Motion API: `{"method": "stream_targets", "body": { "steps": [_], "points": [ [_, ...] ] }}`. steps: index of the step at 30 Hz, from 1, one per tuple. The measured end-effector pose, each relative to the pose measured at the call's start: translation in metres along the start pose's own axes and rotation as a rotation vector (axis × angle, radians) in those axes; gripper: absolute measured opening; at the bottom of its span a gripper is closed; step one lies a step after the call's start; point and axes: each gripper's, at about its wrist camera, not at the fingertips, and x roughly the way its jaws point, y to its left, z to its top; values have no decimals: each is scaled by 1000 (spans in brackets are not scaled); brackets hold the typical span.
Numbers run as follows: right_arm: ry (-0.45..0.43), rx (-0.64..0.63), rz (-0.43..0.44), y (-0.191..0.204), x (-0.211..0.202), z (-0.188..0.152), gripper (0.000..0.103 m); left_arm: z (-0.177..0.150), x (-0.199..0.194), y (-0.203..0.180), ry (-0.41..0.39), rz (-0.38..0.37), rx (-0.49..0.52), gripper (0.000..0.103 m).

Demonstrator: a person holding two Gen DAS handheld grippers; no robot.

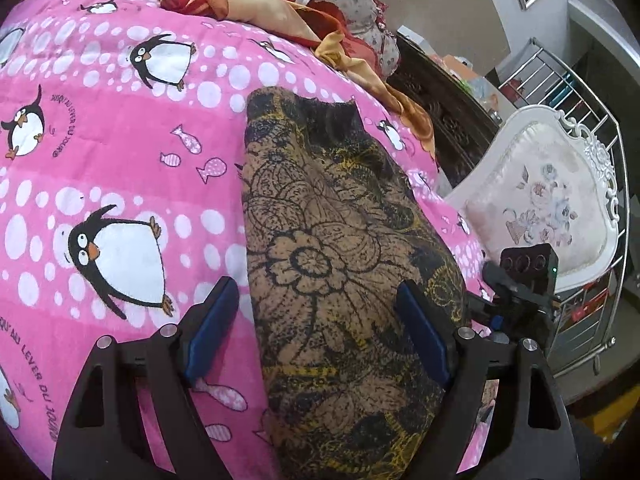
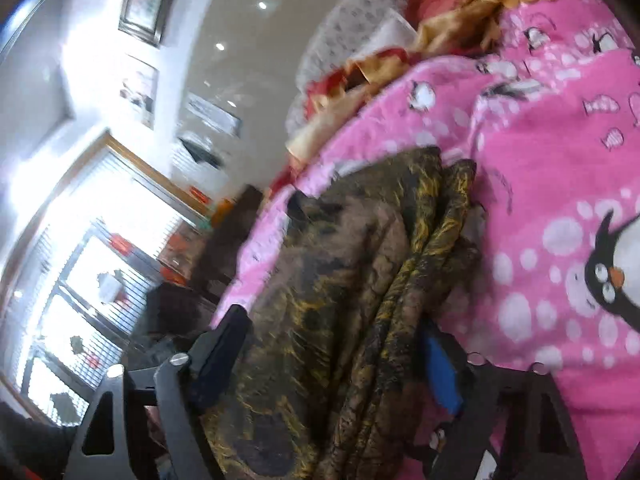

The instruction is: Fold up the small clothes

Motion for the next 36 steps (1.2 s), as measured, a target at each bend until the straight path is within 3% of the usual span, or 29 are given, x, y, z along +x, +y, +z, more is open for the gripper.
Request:
{"method": "stream_targets", "body": {
  "steps": [2,6,7,9,10,11,13,17,22,29,33,36],
  "points": [
    [18,8,-57,-4,5,-1,62,1,1,1,-1,-2,-9,82],
    [58,-70,-153,7,16,0,59,3,1,0,8,19,-13,79],
    [61,-84,-175,9,18,1,56,3,1,-5,1,70,14,58],
    [63,-89,-204,10,20,3,44,1,3,-11,8,105,35,38],
    [65,-99,-213,13,22,3,32,0,2,-13,-3,109,33,30],
    [67,-121,-224,18,22,3,23,0,1,-15,-10,118,40,27],
    [66,-144,-249,29,20,6,17,-3,-3,-22,-33,138,70,22],
    [56,-180,-275,52,12,12,15,-2,-23,-27,-84,116,73,21],
    [49,-227,-239,97,18,24,14,2,-67,-16,-149,117,56,20],
    [111,-197,-157,143,86,29,12,26,-138,43,-221,200,-14,20],
    [103,-135,-149,138,115,31,8,30,-136,82,-188,232,-81,20],
    [141,-129,-210,128,133,25,8,28,-115,102,-133,244,-88,21]
  ]
}}
